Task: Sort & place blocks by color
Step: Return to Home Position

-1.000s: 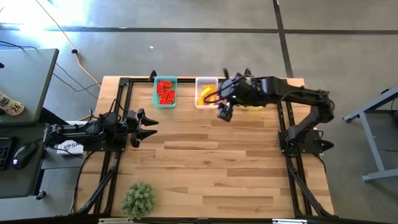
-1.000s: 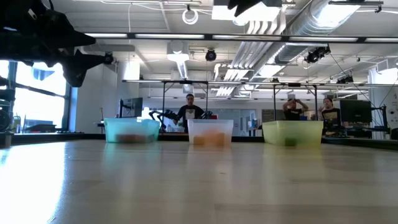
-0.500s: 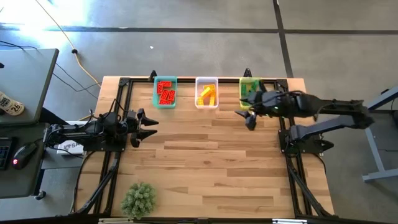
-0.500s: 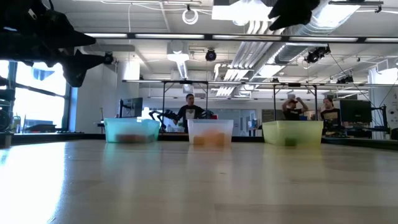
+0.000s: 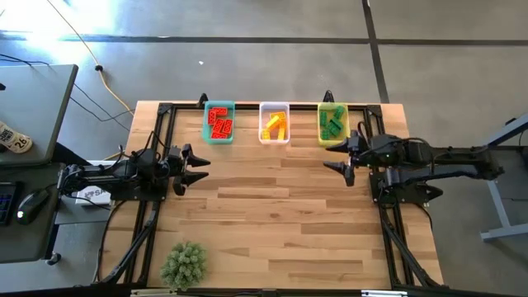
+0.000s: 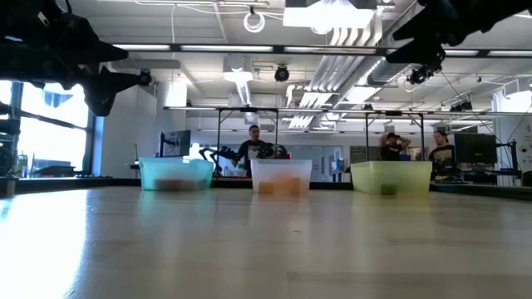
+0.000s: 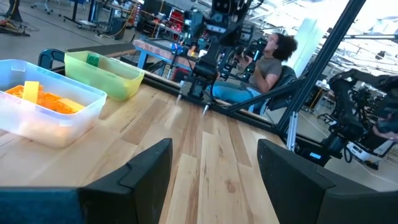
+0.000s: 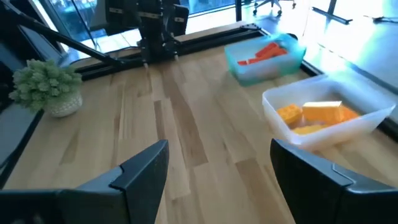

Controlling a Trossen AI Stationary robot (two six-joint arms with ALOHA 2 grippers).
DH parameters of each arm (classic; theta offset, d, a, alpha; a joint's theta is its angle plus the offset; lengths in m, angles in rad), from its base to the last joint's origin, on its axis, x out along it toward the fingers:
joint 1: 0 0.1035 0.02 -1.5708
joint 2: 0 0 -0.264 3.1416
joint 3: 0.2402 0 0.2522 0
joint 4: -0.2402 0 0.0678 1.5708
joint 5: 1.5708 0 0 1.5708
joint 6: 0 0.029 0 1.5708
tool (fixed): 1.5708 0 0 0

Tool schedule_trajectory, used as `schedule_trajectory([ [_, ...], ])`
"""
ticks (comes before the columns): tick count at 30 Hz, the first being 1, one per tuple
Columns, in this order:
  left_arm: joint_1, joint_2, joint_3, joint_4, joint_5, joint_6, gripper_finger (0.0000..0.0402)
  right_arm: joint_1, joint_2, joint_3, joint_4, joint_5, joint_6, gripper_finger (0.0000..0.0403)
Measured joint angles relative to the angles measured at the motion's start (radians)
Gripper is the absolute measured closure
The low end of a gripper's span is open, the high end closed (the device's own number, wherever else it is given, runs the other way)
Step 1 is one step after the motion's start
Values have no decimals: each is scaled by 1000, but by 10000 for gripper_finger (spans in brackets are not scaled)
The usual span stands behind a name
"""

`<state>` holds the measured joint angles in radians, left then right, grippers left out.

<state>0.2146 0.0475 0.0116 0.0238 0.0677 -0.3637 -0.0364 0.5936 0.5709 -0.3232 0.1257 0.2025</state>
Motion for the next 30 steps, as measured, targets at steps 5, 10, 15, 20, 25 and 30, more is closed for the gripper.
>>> schedule_trajectory([
  [5,0,0,0,0,0,0,177,0,-88,-119,64,-10,34,135],
  [10,0,0,0,0,0,0,177,0,-164,-206,118,-24,27,135],
  [15,0,0,0,0,0,0,177,0,-234,-262,119,-25,25,135],
  [20,0,0,0,0,0,0,177,0,-314,-316,120,-24,28,135],
  [25,0,0,0,0,0,0,177,0,-407,-372,121,-22,40,135],
  [30,0,0,0,0,0,0,177,0,-508,-418,122,-9,42,135],
])
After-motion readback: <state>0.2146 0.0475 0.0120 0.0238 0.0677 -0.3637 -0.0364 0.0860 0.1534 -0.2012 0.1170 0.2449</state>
